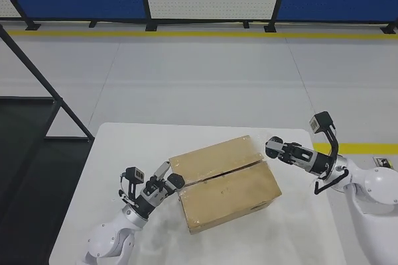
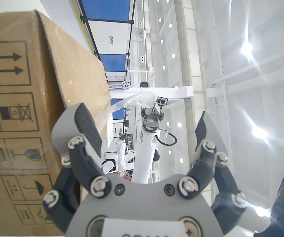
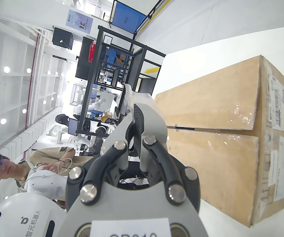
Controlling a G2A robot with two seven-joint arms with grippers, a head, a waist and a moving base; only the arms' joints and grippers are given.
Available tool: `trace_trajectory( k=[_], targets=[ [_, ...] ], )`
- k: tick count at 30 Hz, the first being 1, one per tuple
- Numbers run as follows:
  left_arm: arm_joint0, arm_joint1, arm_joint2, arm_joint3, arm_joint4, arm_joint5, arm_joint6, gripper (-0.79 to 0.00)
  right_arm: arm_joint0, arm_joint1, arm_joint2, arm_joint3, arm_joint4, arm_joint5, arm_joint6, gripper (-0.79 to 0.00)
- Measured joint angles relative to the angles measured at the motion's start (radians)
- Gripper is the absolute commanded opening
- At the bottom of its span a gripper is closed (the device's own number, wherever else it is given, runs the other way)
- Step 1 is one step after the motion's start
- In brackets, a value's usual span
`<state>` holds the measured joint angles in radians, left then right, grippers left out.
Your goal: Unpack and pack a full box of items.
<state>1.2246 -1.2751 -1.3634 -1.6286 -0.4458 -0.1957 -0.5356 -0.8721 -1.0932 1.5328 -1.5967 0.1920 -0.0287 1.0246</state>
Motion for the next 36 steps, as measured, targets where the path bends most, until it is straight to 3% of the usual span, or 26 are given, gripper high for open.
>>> trace_trajectory(
  k=[23,36],
  targets=[
    [-0.005,0.003,0.004,0.001,0.005,0.003,-0.009,0.0,-0.086,0.033,0.062,-0.094,0.059,0.03,0.017,-0.785],
    [-0.005,0.004,0.006,0.003,-0.002,0.0,-0.007,0.0,-0.13,0.044,0.078,-0.17,0.182,-0.041,0.06,-0.785]
  ],
)
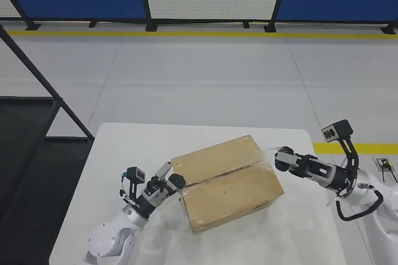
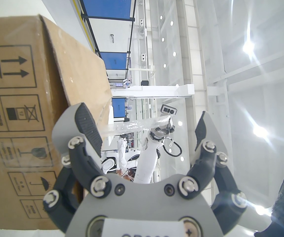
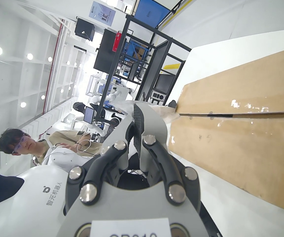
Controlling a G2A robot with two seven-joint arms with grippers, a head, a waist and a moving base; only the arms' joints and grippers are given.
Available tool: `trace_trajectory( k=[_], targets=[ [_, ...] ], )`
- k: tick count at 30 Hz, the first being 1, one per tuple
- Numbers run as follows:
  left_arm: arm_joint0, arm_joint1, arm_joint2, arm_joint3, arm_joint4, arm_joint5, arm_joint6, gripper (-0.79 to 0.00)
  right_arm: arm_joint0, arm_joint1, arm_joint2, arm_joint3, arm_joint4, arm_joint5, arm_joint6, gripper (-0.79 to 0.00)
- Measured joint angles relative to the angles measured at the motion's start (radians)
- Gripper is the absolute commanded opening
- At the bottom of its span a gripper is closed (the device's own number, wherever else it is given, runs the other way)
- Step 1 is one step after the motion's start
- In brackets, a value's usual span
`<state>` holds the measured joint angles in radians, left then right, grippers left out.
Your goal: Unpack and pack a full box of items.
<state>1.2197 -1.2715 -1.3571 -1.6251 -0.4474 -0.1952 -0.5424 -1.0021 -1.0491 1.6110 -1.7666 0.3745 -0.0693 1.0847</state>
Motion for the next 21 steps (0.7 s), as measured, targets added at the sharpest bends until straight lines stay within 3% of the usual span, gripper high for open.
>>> trace_trajectory(
  k=[21],
  targets=[
    [-0.006,0.002,0.003,0.006,-0.001,0.004,0.001,0.0,-0.006,0.013,-0.023,-0.056,0.174,-0.096,0.1,-0.785]
  ],
)
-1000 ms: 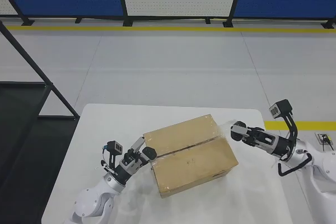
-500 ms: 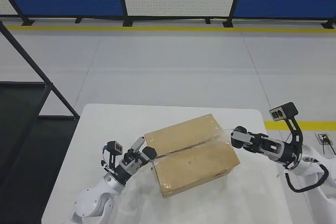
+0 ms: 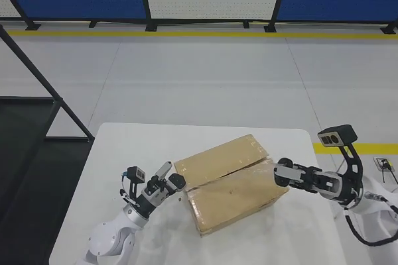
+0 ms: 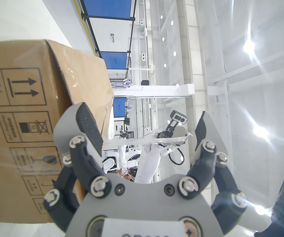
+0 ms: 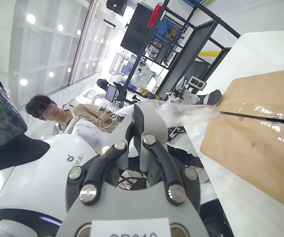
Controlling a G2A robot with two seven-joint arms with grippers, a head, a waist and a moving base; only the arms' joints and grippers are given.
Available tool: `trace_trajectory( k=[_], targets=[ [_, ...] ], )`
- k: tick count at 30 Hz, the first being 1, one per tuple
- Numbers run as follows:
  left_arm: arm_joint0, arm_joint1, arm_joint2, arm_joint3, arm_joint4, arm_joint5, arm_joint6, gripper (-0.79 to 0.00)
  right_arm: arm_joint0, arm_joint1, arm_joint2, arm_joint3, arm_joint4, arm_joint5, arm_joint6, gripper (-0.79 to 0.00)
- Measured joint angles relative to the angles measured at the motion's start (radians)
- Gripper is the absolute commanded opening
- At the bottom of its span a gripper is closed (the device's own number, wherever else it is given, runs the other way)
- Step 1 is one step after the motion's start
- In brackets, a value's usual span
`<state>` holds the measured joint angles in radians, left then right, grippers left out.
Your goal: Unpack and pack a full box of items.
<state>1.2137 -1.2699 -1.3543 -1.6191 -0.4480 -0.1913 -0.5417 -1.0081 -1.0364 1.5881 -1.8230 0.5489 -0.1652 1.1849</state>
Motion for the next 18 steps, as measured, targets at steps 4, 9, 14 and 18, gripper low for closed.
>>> trace_trajectory(
  k=[4,9,14,18],
  targets=[
    [0.0,0.0,0.0,0.002,-0.003,-0.003,0.001,0.0,0.008,0.002,-0.016,-0.037,0.003,-0.002,-0.002,-0.785],
    [0.003,0.0,-0.001,0.002,-0.006,-0.007,0.004,0.0,0.034,0.003,-0.046,-0.051,-0.014,0.008,-0.021,-0.785],
    [0.009,0.001,-0.006,-0.001,-0.009,-0.014,0.006,0.0,0.053,0.003,-0.072,-0.069,0.002,-0.012,-0.018,-0.785],
    [0.011,0.002,-0.008,-0.002,-0.011,-0.015,0.007,0.0,0.056,0.004,-0.088,-0.099,-0.01,-0.023,-0.025,-0.785]
  ],
)
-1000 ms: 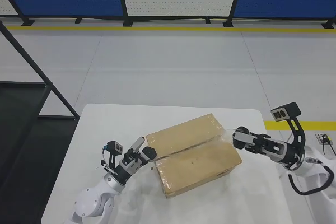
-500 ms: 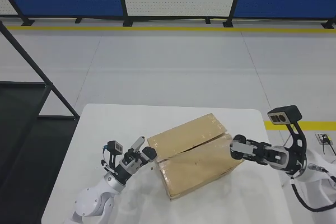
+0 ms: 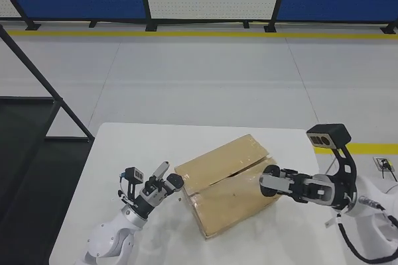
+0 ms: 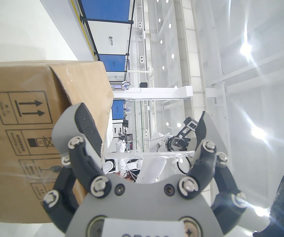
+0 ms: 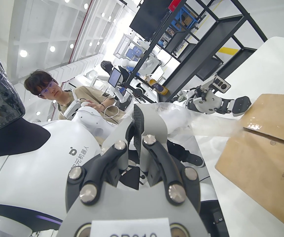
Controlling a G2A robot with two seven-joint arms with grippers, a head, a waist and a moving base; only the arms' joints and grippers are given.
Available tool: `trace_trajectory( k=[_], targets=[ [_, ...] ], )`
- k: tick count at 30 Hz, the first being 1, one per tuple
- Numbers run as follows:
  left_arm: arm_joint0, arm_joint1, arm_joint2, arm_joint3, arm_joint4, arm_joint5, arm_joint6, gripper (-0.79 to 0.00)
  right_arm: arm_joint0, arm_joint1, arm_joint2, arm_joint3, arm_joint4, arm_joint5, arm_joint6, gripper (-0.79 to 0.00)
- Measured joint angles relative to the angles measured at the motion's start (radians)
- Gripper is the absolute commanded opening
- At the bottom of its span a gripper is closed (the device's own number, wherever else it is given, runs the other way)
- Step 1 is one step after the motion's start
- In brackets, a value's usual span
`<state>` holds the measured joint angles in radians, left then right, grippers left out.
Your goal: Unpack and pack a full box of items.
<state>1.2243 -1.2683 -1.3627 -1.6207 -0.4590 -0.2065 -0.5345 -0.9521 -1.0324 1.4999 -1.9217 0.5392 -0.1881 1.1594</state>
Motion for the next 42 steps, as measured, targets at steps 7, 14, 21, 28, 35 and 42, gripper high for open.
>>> trace_trajectory(
  k=[7,14,21,28,35,42],
  targets=[
    [-0.001,0.0,0.001,0.002,-0.006,-0.005,0.002,0.0,0.005,0.001,-0.03,-0.028,-0.021,0.002,-0.03,-0.785],
    [-0.001,0.0,-0.004,0.006,-0.013,-0.009,0.001,0.0,0.024,0.001,-0.057,-0.052,-0.012,-0.01,-0.04,-0.785],
    [0.002,0.001,-0.008,0.008,-0.018,-0.013,0.0,0.0,0.026,0.002,-0.057,-0.019,-0.021,-0.011,-0.086,-0.785],
    [0.011,0.003,-0.015,-0.009,-0.021,-0.013,-0.007,0.0,-0.011,0.01,-0.001,0.062,-0.027,0.009,-0.124,-0.785],
    [0.014,0.004,-0.007,-0.033,-0.012,-0.01,-0.015,0.0,-0.041,0.021,0.057,0.103,-0.04,0.053,-0.128,-0.785],
    [0.056,0.009,-0.003,-0.095,0.007,-0.031,-0.072,0.0,-0.033,0.03,0.08,0.157,-0.065,0.091,-0.126,-0.785]
  ],
)
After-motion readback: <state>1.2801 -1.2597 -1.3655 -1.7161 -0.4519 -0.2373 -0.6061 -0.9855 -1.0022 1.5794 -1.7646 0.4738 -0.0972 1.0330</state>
